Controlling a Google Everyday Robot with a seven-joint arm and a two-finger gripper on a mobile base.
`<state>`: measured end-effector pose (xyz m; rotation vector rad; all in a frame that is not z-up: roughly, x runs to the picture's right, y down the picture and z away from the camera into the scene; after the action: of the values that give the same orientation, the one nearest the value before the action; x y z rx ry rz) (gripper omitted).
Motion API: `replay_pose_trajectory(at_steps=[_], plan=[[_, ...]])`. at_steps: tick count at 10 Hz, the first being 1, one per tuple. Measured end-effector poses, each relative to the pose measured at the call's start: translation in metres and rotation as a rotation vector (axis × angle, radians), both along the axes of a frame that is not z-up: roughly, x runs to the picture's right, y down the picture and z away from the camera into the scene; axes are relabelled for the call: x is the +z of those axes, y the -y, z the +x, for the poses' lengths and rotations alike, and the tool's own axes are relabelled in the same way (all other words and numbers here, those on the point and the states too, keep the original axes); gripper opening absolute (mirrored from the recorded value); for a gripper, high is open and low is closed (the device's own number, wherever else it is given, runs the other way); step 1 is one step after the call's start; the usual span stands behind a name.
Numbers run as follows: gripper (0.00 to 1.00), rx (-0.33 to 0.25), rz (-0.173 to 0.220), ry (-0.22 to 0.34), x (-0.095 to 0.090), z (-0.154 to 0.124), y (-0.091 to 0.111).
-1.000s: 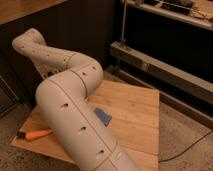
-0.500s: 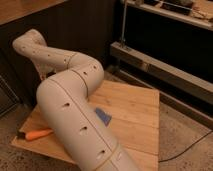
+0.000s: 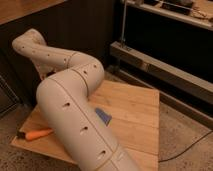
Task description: Place the ceramic cup over the eraser
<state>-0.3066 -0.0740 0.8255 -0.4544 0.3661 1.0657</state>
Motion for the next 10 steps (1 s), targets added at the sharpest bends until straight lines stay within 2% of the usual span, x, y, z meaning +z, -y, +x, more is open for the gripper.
replay_pose_trajectory(at_steps=[2, 4, 6, 10], plan=[[0.77, 0.052, -0.002, 0.057, -0.015, -0.006, 0.010], [0.77, 0.101, 0.000, 0.086, -0.029, 0.002, 0.022], [0.77, 0.138, 0.002, 0.078, -0.038, 0.022, 0.029], [0.77, 0.191, 0.007, 0.006, -0.042, 0.072, 0.030]])
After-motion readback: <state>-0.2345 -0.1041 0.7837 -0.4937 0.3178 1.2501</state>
